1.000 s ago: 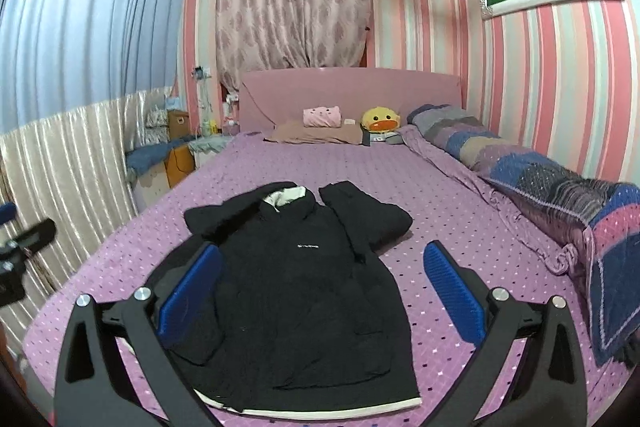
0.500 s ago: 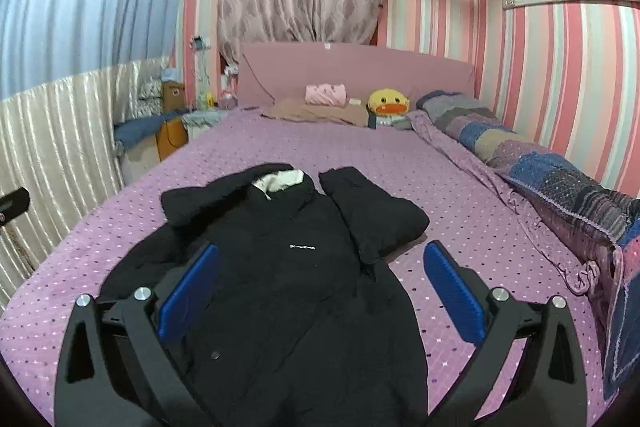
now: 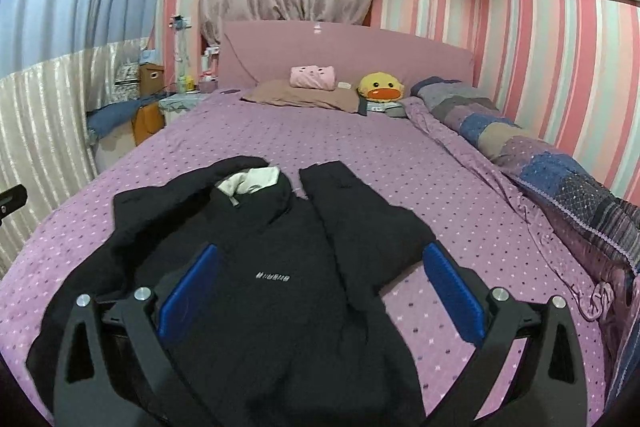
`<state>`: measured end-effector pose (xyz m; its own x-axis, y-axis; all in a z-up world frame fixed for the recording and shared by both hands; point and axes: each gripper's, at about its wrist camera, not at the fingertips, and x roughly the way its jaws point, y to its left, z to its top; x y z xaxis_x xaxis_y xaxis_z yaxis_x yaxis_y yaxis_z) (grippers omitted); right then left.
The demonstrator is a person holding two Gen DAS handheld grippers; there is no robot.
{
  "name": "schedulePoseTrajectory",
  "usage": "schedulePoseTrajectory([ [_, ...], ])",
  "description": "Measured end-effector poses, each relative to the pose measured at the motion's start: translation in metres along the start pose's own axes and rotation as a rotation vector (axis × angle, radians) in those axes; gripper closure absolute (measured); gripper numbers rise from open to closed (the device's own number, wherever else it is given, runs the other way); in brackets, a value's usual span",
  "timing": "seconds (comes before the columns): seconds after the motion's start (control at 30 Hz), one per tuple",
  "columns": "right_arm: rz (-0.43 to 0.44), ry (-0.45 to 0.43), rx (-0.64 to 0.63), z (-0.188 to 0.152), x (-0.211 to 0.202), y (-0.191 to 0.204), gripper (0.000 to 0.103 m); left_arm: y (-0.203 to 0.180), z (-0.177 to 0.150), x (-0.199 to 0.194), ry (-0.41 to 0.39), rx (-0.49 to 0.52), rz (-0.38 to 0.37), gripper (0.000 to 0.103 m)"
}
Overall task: Fold large clothes
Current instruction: 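Lower both tools onto the black jacket's front panels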
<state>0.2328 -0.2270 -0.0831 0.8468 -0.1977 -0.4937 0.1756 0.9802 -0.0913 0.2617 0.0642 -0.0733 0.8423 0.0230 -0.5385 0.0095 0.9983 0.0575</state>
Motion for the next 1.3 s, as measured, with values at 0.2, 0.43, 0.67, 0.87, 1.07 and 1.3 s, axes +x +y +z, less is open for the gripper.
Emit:
schedulePoseTrajectory([
  [0.2, -0.026, 0.027, -0.02, 0.007, 0.047, 0.002, 0.002, -0.012, 0.014, 0.051, 0.028, 0.02, -0.029, 0.003],
  [0.43, 0.019, 0.081, 0.03, 0.001, 0.103, -0.011, 0.002, -0.044, 0.02, 0.13, 0.102, 0.068, -0.051, 0.003],
  [0.67, 0.003, 0.117, -0.004, -0.012, 0.153, -0.006, 0.002, -0.07, 0.019, 0.215, 0.172, 0.124, -0.023, 0.003],
  [0.87, -0.001, 0.152, -0.029, -0.01, 0.204, -0.007, 0.002, -0.073, 0.026, 0.283, 0.239, 0.109, -0.036, 0.003],
  [1.07, -0.003, 0.199, -0.042, -0.008, 0.253, -0.009, 0.002, -0.071, 0.022, 0.341, 0.304, 0.083, -0.042, 0.003],
  [1.3, 0.011, 0.237, -0.017, -0.018, 0.28, -0.01, 0.002, -0.08, 0.01, 0.389, 0.381, 0.116, -0.032, 0.063],
])
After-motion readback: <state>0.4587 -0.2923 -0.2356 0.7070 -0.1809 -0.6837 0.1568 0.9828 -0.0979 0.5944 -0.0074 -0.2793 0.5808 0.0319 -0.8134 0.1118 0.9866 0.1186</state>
